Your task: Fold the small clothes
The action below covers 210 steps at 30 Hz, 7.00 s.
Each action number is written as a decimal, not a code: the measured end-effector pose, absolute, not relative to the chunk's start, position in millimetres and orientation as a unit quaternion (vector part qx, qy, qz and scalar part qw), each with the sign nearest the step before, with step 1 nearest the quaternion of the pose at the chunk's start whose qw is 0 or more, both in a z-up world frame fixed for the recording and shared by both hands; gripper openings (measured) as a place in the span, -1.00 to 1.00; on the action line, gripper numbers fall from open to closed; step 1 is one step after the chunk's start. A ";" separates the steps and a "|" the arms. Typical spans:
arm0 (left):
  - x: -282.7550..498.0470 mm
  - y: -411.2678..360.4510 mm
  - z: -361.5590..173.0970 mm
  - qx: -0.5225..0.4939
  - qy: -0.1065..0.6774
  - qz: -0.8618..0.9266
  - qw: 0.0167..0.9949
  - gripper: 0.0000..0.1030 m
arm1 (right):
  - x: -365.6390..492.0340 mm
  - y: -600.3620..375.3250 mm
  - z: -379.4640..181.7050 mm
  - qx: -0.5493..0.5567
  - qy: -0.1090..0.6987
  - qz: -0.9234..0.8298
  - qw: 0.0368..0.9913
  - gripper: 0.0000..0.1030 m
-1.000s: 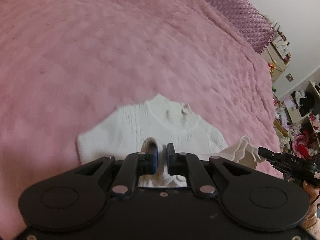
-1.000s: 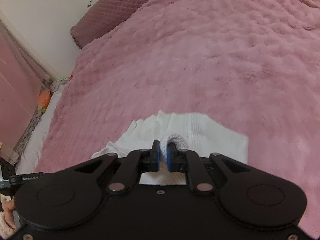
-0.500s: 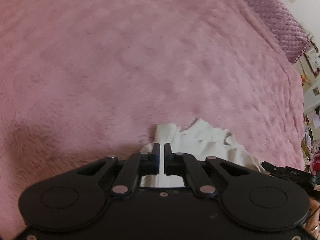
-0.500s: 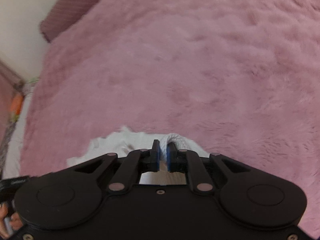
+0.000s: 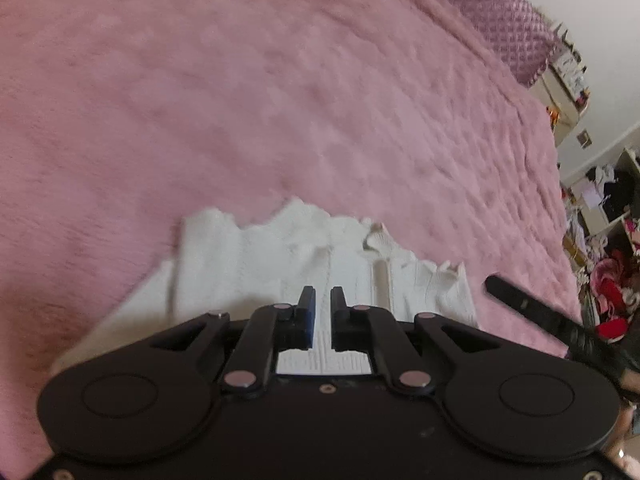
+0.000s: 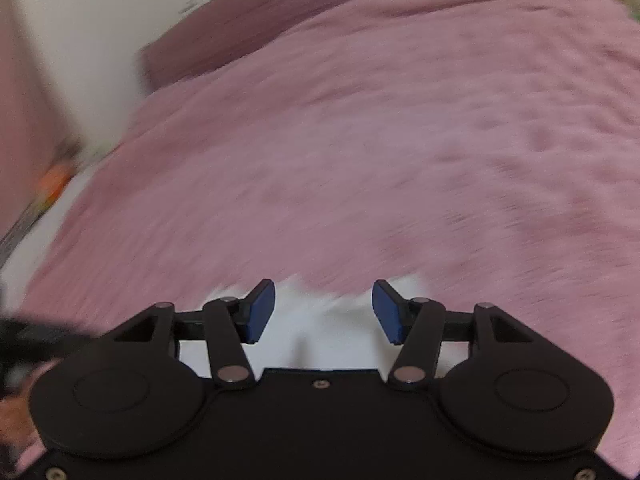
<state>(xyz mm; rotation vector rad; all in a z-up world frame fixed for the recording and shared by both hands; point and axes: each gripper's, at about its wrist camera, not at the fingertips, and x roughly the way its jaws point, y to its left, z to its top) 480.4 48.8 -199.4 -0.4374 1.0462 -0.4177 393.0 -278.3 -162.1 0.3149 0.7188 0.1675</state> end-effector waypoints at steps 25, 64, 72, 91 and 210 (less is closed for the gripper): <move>491.9 52.7 -242.4 -0.208 0.527 -0.141 0.812 -0.93 | 429.8 -277.3 -206.9 0.108 0.406 -0.002 0.907 -0.25; 309.9 128.3 -184.9 -0.178 0.482 -0.143 0.846 -0.29 | 195.6 -133.1 -169.2 -0.126 0.302 0.092 0.940 -0.01; 374.5 175.3 -192.5 -0.179 0.501 -0.094 0.842 -0.28 | 183.8 -24.2 -200.6 -0.267 0.286 0.206 0.897 -0.02; 428.2 167.6 -227.7 -0.246 0.522 -0.147 0.804 -0.21 | 195.1 16.0 -236.7 -0.371 0.303 0.172 0.861 -0.06; 342.8 -71.8 -169.5 -0.116 0.494 -0.297 0.809 -0.41 | 290.8 -368.9 -193.3 0.289 0.319 0.026 0.902 -0.70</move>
